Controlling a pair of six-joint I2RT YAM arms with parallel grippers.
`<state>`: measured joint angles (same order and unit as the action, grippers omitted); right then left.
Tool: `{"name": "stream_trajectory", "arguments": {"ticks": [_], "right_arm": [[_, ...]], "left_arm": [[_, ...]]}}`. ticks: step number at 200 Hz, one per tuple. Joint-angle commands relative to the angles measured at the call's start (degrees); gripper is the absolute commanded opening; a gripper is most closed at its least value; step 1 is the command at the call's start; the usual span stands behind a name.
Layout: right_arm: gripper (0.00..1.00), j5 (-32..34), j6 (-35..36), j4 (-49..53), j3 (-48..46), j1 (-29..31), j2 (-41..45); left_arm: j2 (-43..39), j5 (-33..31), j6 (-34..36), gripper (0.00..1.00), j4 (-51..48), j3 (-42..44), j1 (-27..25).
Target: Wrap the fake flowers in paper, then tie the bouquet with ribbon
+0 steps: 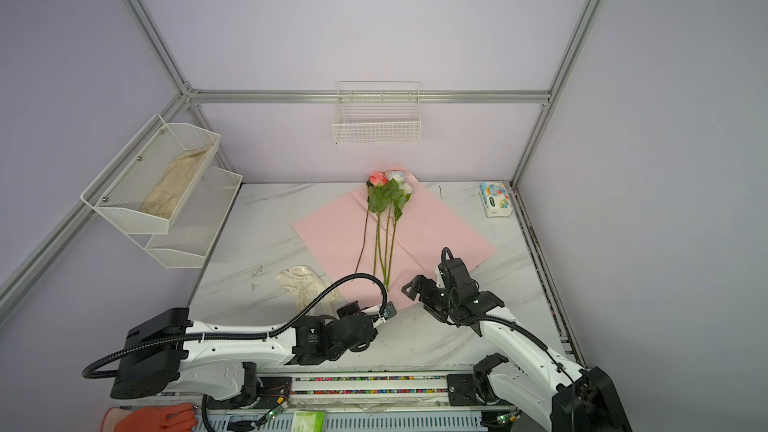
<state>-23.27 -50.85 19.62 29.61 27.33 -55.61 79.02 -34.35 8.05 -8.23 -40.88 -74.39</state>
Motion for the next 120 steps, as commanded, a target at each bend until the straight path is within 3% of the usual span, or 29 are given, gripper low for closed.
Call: {"name": "stream_trajectory", "arguments": {"ticks": [1,20,27,53,82,120], "right_arm": [[0.84,3.5,2.8,7.8,4.7,0.2,2.4],[0.65,3.7,3.4,8.8,8.0,0.2,4.3],[0.48,3.6,3.5,8.2,8.5,0.2,4.6],[0.19,-0.9,3.6,-1.9,8.6,0.2,-0.6],[0.08,-10.4,4.0,-14.7,8.0,0.2,-12.5],[0.07,-17.3,5.3,-22.3,8.4,0.2,-22.7]], "left_arm": [[0.1,1.9,3.7,0.0,-1.1,-5.8,0.3],[0.6,2.6,4.3,0.0,-2.3,-5.6,0.3],[0.7,2.8,4.6,0.0,-2.7,-5.5,0.3],[1.4,3.6,5.1,0.0,-2.6,-6.1,0.3],[3.7,3.3,4.9,0.0,-2.6,-6.9,0.2],[4.7,3.4,4.3,0.0,-2.6,-7.3,0.2]]}}
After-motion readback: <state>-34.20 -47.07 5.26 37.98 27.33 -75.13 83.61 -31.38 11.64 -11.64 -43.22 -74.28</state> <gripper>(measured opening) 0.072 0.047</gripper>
